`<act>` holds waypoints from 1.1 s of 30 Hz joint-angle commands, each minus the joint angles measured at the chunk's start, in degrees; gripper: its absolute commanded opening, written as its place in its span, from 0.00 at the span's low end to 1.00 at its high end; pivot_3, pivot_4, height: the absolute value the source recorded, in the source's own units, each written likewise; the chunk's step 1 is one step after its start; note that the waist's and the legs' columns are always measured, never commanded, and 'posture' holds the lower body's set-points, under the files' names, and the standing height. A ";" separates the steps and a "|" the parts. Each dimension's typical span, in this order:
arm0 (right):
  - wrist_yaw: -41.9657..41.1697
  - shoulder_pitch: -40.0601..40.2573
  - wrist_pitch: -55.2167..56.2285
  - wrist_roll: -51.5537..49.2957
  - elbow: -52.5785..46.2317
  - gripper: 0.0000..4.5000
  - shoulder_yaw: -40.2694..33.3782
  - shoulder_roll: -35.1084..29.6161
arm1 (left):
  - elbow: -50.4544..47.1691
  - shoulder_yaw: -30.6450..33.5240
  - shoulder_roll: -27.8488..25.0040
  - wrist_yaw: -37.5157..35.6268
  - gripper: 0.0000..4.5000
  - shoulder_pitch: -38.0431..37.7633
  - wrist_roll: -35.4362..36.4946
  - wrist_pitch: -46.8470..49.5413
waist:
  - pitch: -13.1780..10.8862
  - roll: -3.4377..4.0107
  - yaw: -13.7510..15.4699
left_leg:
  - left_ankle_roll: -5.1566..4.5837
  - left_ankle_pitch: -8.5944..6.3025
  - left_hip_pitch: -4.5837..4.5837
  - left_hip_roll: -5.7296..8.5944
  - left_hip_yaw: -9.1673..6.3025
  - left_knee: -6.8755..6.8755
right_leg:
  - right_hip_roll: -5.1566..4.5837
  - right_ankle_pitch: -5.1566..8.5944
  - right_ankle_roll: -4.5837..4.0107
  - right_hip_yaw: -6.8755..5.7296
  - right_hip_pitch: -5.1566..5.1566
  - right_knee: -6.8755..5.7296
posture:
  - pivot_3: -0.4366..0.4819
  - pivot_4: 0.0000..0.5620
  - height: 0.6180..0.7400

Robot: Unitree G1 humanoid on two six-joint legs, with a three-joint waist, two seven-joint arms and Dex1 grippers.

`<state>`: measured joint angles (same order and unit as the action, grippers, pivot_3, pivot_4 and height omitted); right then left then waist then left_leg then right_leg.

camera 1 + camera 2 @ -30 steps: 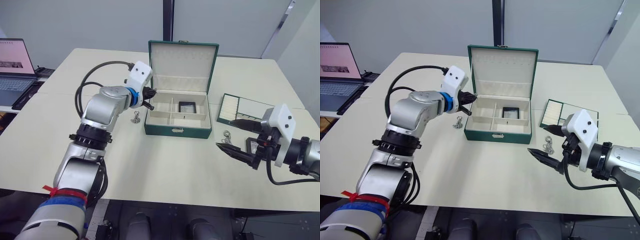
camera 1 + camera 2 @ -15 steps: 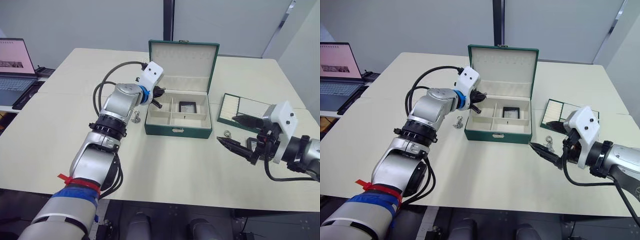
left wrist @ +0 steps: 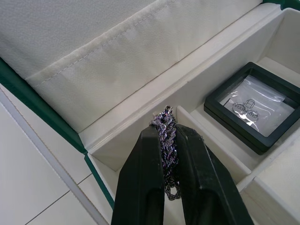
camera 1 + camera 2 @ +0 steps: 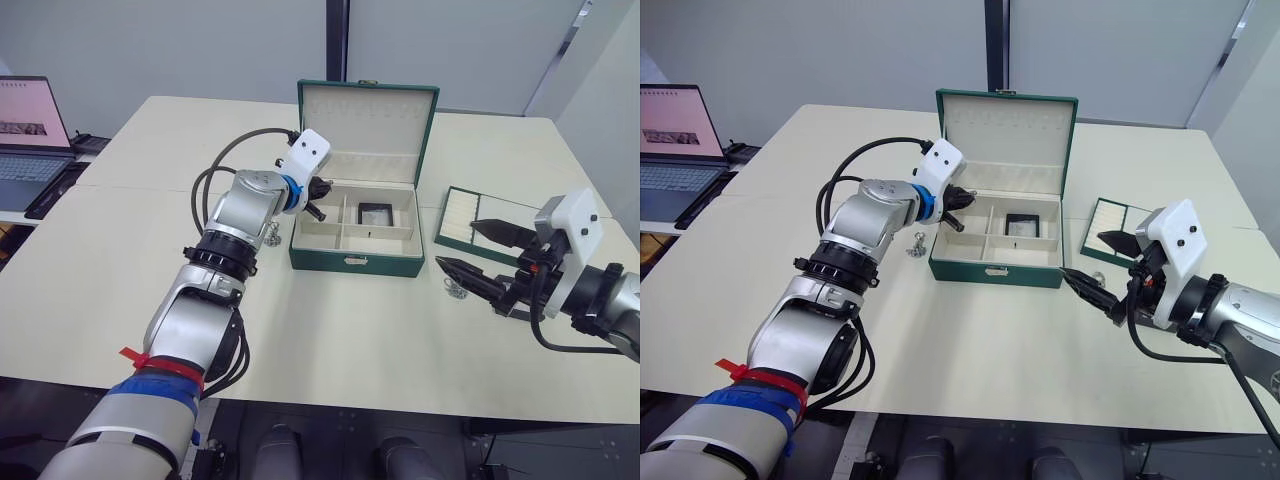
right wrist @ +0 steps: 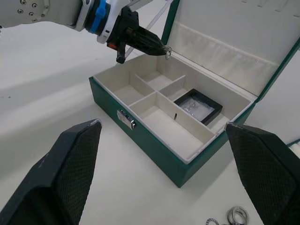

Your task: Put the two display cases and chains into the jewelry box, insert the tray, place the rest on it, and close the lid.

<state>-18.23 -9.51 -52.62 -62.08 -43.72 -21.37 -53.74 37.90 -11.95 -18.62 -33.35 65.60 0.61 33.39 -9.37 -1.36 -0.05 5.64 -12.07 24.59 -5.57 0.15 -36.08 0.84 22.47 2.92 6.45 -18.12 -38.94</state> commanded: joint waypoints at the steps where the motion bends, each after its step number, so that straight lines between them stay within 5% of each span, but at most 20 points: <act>1: 0.60 -0.59 0.68 -1.06 -0.76 1.00 -2.39 -0.38 | -1.47 0.53 0.11 -0.42 0.02 1.14 -0.77 0.05 | 0.00 0.00 0.00 | 0.00 0.00 0.00 0.00 0.00 0.00 | 0.00 0.00 0.00 0.00 0.00 0.00 | 0.48 0.27 1.00; 10: 0.14 -0.77 0.71 -1.03 -0.60 1.00 -2.18 -0.92 | -1.49 0.76 0.26 -0.81 0.02 0.61 -1.04 0.58 | 0.00 0.00 0.00 | 0.00 0.00 0.00 0.00 0.00 0.00 | 0.00 0.00 0.00 0.00 0.00 -0.01 | 0.48 0.27 1.00; 24: -0.43 -0.91 0.66 -0.81 -0.57 1.00 -1.80 -1.38 | -2.41 1.56 0.42 -1.34 0.99 0.95 -0.61 0.59 | 0.00 0.00 0.00 | 0.00 0.00 0.00 0.00 0.00 0.00 | 0.00 0.00 0.00 0.00 0.00 -0.02 | 0.48 0.27 1.00; 33: -0.94 -1.56 0.89 0.04 -0.30 1.00 -0.85 -1.25 | -7.20 5.12 0.27 -7.00 0.99 0.66 4.76 -0.43 | 0.00 0.00 0.00 | 0.00 0.00 0.00 0.00 0.00 -0.01 | 0.00 0.00 0.00 0.00 -0.01 -0.02 | 0.48 0.27 1.00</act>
<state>-18.75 -10.14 -52.62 -62.01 -43.59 -21.29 -54.35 34.57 -8.74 -18.21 -38.29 65.49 3.16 33.36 -9.37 -1.36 -0.05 5.64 -12.07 24.59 -5.58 0.15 -36.09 0.85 22.47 2.92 6.45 -18.12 -38.96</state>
